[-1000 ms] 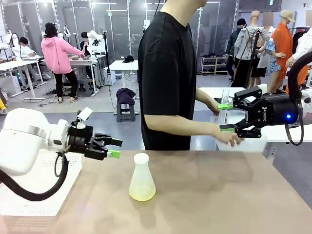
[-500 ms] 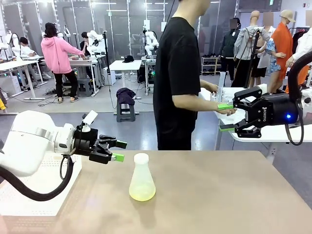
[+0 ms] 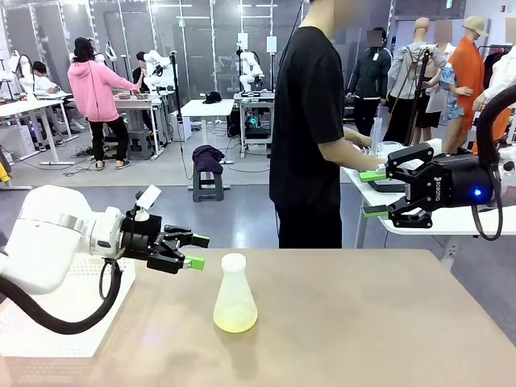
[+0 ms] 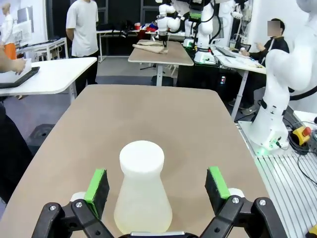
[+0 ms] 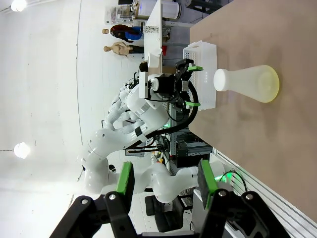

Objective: Prepare the solutions needed for the experiment.
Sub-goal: When the human places the Big flask in the center of the table, pick up the Big flask and place it in the left Organizing basket.

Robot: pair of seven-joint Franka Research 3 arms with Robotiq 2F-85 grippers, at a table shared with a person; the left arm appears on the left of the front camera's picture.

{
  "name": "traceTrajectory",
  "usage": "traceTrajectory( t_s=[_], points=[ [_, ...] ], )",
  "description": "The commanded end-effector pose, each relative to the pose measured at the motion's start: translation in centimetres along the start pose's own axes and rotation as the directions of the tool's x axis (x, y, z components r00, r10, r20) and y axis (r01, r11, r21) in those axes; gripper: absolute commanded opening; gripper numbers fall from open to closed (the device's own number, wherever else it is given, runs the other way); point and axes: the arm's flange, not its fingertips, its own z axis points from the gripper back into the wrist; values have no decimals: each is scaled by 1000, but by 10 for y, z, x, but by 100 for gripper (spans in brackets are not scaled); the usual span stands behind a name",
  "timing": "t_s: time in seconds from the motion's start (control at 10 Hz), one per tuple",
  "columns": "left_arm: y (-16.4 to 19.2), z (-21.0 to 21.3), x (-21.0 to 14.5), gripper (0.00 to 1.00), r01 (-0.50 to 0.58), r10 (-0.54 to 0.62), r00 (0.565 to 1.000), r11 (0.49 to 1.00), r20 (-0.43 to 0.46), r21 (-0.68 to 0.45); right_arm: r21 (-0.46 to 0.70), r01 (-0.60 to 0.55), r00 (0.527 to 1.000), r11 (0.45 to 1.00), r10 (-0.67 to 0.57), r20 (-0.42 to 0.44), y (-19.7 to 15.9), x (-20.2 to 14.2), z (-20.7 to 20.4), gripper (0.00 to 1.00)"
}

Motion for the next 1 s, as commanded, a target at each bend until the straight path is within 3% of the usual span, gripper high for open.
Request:
traceTrajectory(
  t_s=[0.0, 0.3, 0.9],
  points=[
    [11, -1, -23, 100, 57, -55, 997, 998, 50, -31, 8, -5, 1000, 1000, 5, -4, 0, 0, 1, 66],
    [30, -7, -54, 100, 60, -52, 992, 995, 111, -75, 8, -5, 1000, 1000, 5, -4, 0, 0, 1, 66],
    [45, -40, -70, 100, 7, 6, 992, 995, 127, -104, 8, -5, 1000, 1000, 5, -4, 0, 0, 1, 66]
  ],
)
